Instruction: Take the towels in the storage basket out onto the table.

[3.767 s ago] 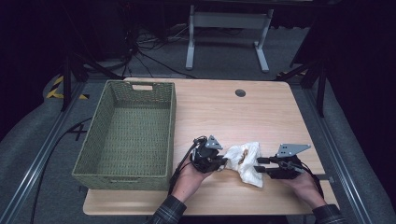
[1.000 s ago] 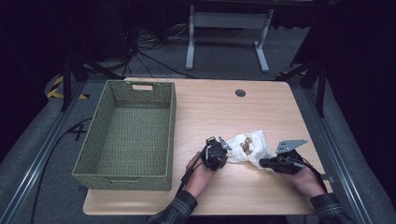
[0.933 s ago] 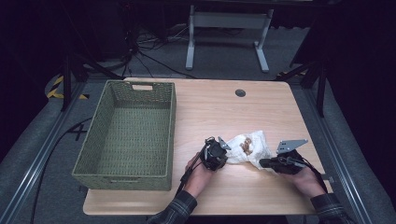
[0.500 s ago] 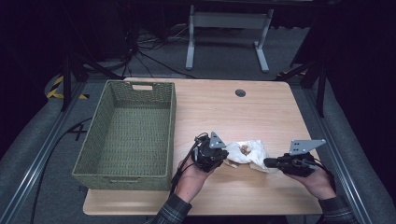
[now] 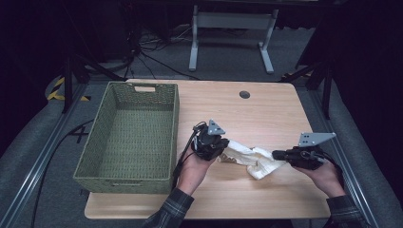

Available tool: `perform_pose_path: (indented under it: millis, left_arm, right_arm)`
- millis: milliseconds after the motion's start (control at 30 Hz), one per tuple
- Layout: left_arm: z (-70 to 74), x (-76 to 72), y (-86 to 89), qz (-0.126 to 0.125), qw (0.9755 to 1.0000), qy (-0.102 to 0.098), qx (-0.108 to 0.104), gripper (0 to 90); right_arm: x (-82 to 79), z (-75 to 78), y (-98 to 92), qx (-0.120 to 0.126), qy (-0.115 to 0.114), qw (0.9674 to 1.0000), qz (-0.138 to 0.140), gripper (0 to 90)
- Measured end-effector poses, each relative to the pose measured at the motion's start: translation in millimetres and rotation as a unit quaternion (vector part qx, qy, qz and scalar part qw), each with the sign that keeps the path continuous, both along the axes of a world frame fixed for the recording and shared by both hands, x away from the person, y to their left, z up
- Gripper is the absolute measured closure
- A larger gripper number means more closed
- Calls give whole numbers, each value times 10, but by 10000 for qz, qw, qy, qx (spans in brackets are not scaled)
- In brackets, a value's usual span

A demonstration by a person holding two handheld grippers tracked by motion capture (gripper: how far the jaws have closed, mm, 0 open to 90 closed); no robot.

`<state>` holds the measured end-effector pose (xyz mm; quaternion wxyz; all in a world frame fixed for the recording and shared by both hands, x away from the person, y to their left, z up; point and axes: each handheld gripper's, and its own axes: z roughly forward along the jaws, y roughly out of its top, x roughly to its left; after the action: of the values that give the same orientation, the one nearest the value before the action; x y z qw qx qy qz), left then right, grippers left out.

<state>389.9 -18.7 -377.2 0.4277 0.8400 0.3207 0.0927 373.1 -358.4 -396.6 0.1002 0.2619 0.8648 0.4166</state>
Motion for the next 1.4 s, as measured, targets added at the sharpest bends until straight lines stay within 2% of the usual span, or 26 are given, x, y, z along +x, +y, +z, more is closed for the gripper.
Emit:
perform_pose_path:
  millis: [67,200,300,400,433,533,600,733,767,800,867,933,1033,1067,1100,1167,1233,1300,1333,1400]
  left_arm:
    - [-101,98,-46,122,9998,74,123,868]
    - [-294,283,-105,210,9992,260,209,860]
    - [-410,368,-141,176,9982,455,344,747]
    - [-451,361,-153,107,9984,389,391,649]
    - [-458,339,-162,141,9986,378,330,626]
    - [-428,286,-150,-9,9986,349,401,545]
    - [-425,233,-142,-45,9992,271,304,531]
    - [-440,120,-136,-249,9988,203,366,549]
    - [-443,92,-135,-286,9984,195,438,554]
    - [-461,66,-144,-284,9987,206,382,557]
    - [-490,4,-152,-329,9986,187,360,558]
    - [-520,-59,-166,-450,9978,161,450,565]
    - [-573,-74,-199,-603,9963,156,598,570]
    - [-600,-70,-214,-613,9962,143,598,569]
    - [-613,-64,-227,-643,9950,247,720,570]
    - [-663,-52,-256,-670,9947,283,730,561]
    - [-709,-29,-283,-674,9940,243,830,554]
    - [-745,-3,-297,-713,9933,298,855,554]
    - [-772,4,-310,-700,9938,226,831,558]
    - [-800,21,-320,-703,9928,209,944,571]
  right_arm:
    - [63,-72,-5,-93,81,9999,-55,870]
    - [166,-196,-20,-330,193,9991,-190,869]
    - [230,-288,-34,-519,259,9978,-333,859]
    - [259,-344,-52,-647,258,9965,-454,788]
    - [256,-342,-59,-646,254,9963,-507,759]
    - [233,-285,-91,-531,44,9963,-675,634]
    - [207,-231,-110,-367,-16,9968,-706,611]
    - [105,-135,-65,-93,-91,9984,-548,623]
    - [79,-122,-42,-59,-129,9987,-498,623]
    - [53,-111,-15,-48,-148,9989,-447,624]
    - [10,-104,37,-13,-140,9992,-372,626]
    - [-43,-116,115,56,-118,9997,-196,646]
    - [-94,-156,229,68,21,10000,41,665]
    - [-102,-174,261,36,42,9999,106,665]
    - [-113,-195,298,-31,27,9998,173,664]
    - [-133,-240,358,-79,96,9996,251,657]
    - [-152,-283,407,-158,128,9993,320,649]
    - [-167,-334,461,-258,167,9988,372,628]
    - [-166,-372,492,-332,223,9984,397,624]
    - [-159,-422,525,-492,201,9978,399,612]
